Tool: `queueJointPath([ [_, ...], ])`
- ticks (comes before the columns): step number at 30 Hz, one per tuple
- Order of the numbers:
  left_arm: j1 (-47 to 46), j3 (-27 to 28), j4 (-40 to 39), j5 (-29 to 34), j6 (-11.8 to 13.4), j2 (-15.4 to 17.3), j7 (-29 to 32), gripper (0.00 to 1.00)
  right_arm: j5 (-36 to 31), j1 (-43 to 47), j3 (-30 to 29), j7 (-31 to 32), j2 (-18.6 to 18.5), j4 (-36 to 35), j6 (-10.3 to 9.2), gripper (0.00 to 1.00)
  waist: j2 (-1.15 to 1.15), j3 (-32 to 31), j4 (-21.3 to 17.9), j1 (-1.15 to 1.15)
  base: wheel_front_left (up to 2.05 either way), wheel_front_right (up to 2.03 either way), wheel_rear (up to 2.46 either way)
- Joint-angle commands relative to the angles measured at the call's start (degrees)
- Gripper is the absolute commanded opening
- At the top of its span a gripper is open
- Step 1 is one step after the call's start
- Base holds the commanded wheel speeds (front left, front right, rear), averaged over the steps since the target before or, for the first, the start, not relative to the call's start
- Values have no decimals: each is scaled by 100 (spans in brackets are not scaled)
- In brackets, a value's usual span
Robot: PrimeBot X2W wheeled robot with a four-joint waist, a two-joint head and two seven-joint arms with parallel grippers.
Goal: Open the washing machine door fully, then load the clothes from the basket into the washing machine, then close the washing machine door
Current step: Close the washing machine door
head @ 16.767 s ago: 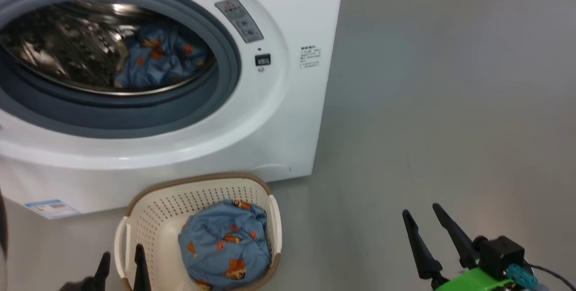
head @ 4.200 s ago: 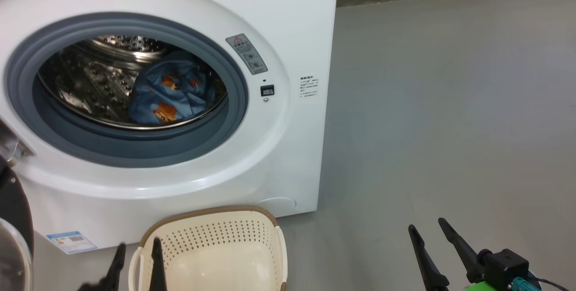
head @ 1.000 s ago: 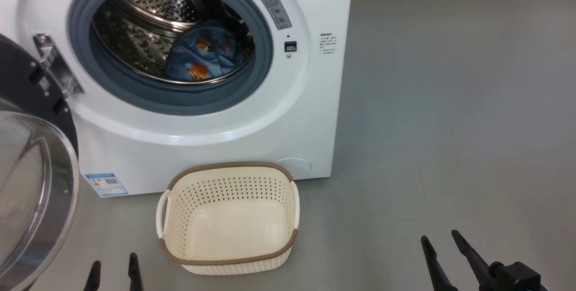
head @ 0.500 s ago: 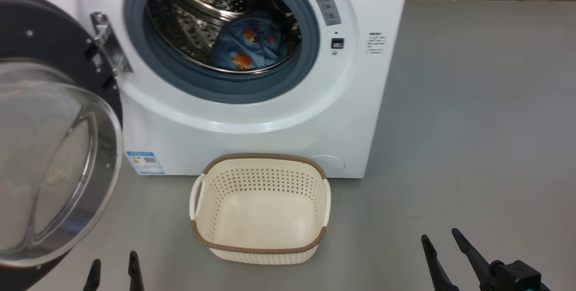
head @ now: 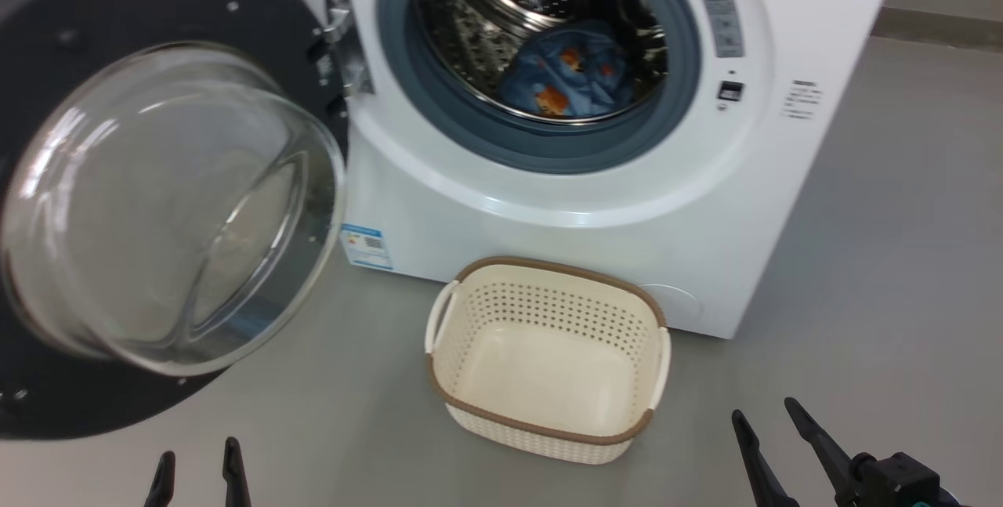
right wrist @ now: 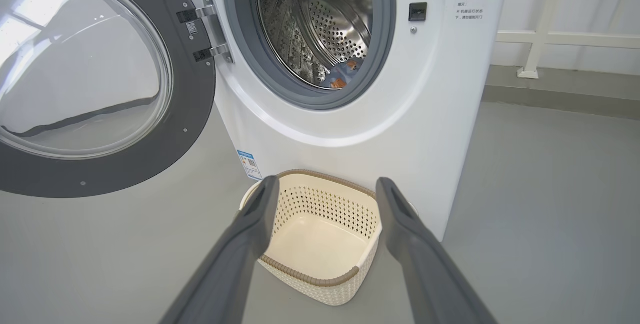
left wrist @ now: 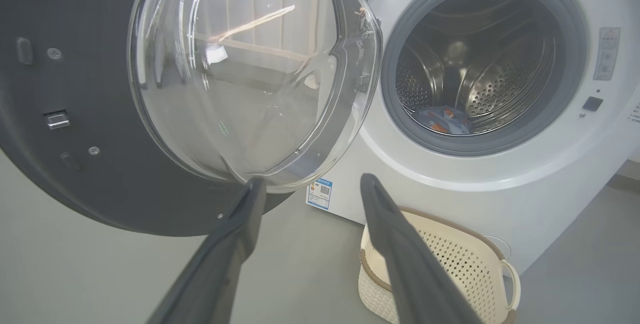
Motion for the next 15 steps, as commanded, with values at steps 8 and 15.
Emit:
queueJointPath([
  [8,-81,219,-181,-45,48,47,-37,100,-54,-241,218,-68,-90,-129,9,100,0,-66,1114,0,0,0,0],
  [15,-27,333,-345,-171,203,47,-37,100,-19,-518,489,-68,-182,-53,9,100,0,97,1231,0,0,0,0],
])
